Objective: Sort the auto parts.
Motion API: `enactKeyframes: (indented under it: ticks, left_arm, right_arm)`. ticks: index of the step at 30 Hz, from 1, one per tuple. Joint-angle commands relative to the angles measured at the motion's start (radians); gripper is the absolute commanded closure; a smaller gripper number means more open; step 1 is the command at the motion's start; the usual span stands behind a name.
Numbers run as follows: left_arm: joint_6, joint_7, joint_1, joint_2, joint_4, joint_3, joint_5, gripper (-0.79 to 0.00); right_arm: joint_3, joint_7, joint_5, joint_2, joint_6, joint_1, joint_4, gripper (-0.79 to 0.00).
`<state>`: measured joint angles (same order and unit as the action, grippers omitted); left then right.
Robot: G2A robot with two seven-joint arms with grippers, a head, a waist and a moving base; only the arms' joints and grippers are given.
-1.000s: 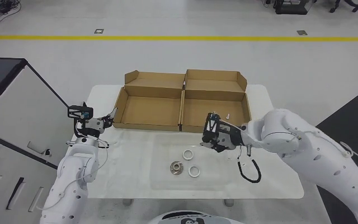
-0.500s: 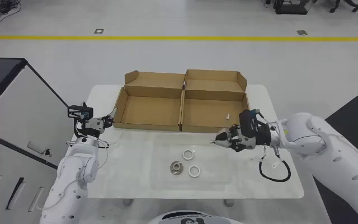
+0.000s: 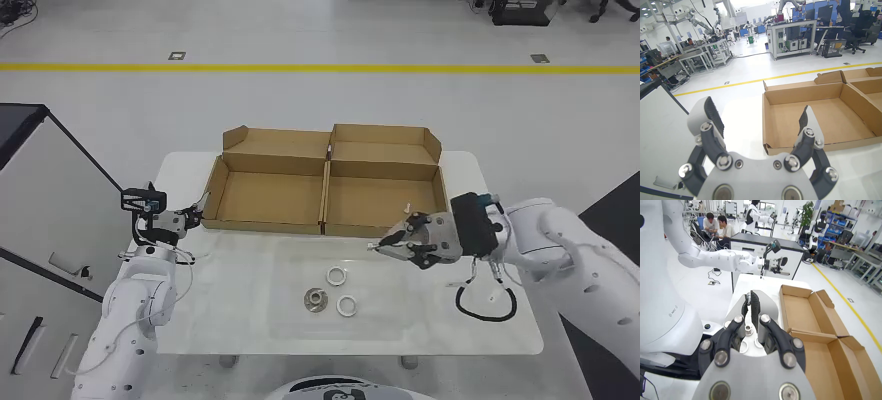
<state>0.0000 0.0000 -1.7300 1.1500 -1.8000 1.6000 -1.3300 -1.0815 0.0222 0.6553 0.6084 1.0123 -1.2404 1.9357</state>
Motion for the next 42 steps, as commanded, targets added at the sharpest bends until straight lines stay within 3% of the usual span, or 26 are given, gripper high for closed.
enactKeyframes:
  ticks: [1,8,22,30,42]
  left_arm:
    - [0.000,0.000,0.000,0.000,0.000,0.000,0.000,-0.785]
    - [0.000,0.000,0.000,0.000,0.000,0.000,0.000,-0.785]
    - [0.000,0.000,0.000,0.000,0.000,0.000,0.000,-0.785]
    - [0.000,0.000,0.000,0.000,0.000,0.000,0.000,-0.785]
    - [0.000,0.000,0.000,0.000,0.000,0.000,0.000,-0.785]
  right_arm:
    - [0.032,0.122,0.085,-0.005,0.000,0.028,-0.006,0.000]
    - [0.154,0.451,0.348,-0.030,0.000,0.130,-0.056,0.000]
    - [0.154,0.451,0.348,-0.030,0.000,0.130,-0.056,0.000]
    - [0.156,0.476,0.271,-0.012,0.000,0.136,-0.030,0.000]
    - [0.391,0.686,0.206,0.038,0.000,0.328,-0.032,0.000]
